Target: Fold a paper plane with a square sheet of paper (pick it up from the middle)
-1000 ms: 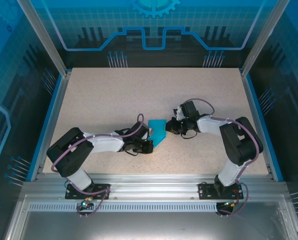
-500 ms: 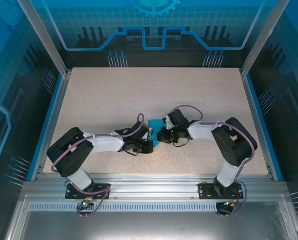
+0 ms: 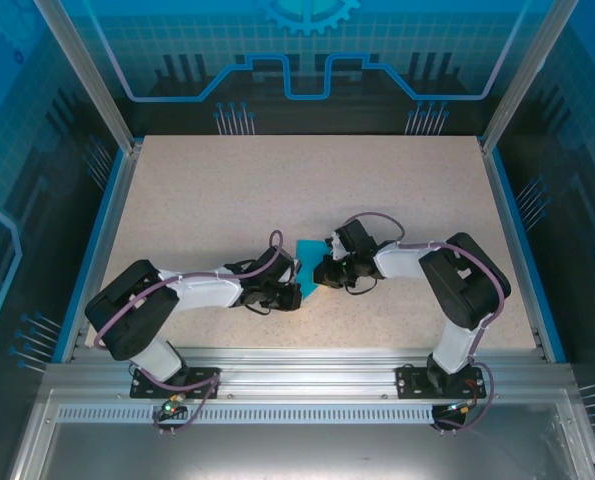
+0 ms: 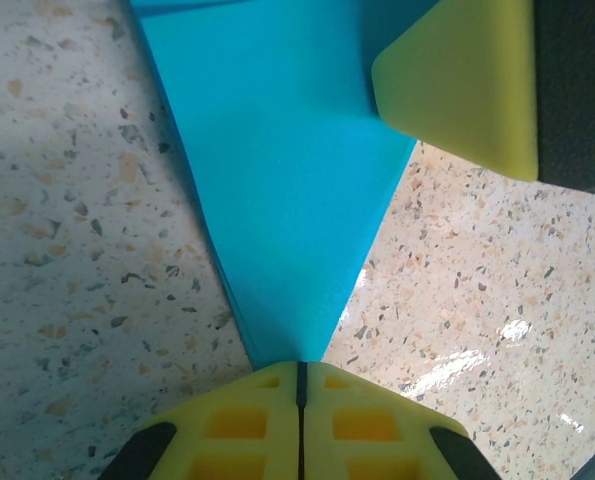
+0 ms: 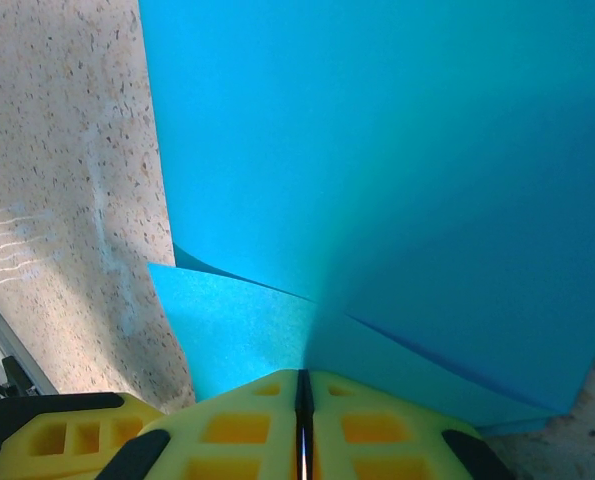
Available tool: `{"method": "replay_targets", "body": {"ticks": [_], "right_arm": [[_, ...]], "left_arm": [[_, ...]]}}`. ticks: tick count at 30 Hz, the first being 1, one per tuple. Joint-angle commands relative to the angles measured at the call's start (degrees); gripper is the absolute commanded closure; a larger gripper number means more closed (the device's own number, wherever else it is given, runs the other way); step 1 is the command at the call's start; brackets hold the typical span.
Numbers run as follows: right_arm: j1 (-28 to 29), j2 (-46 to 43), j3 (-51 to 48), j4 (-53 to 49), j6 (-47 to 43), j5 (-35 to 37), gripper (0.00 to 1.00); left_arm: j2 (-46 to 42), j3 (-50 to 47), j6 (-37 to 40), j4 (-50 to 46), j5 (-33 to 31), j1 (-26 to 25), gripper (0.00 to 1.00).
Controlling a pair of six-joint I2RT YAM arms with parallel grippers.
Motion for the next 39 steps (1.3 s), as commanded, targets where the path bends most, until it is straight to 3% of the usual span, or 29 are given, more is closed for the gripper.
{"method": "replay_targets", "body": {"ticks": [1,8,18,30,39], "right_arm": [[0.3,-2.1,1.0,-1.9,-0.2,-0.1,0.89],[4.0,-6.5,1.5,-4.3,-0.3,0.3,0.88],[9.0,-1.5,-0.6,1.0,4.3,2.1,0.89],[8.0,1.0,-2.7,1.9,5.4,5.4,0.9],[1.2,-1.6,1.1,-4.1,0.5,6.9,0.9]], "left_arm": [[3.0,-0.5,-0.6,-7.1,-1.9,-0.5,0.93],[3.4,-0.7,-1.3,-7.6,-2.7,-0.6,0.95],[3.4,-1.0,-1.5,-7.3,-2.8,-0.6,0.95],[3.9,-1.1,-1.3,-7.3,-2.9,-0.6,0.95],[4.9,-1.9,-1.0,-7.8,-3.8,-0.6,0.97]]}}
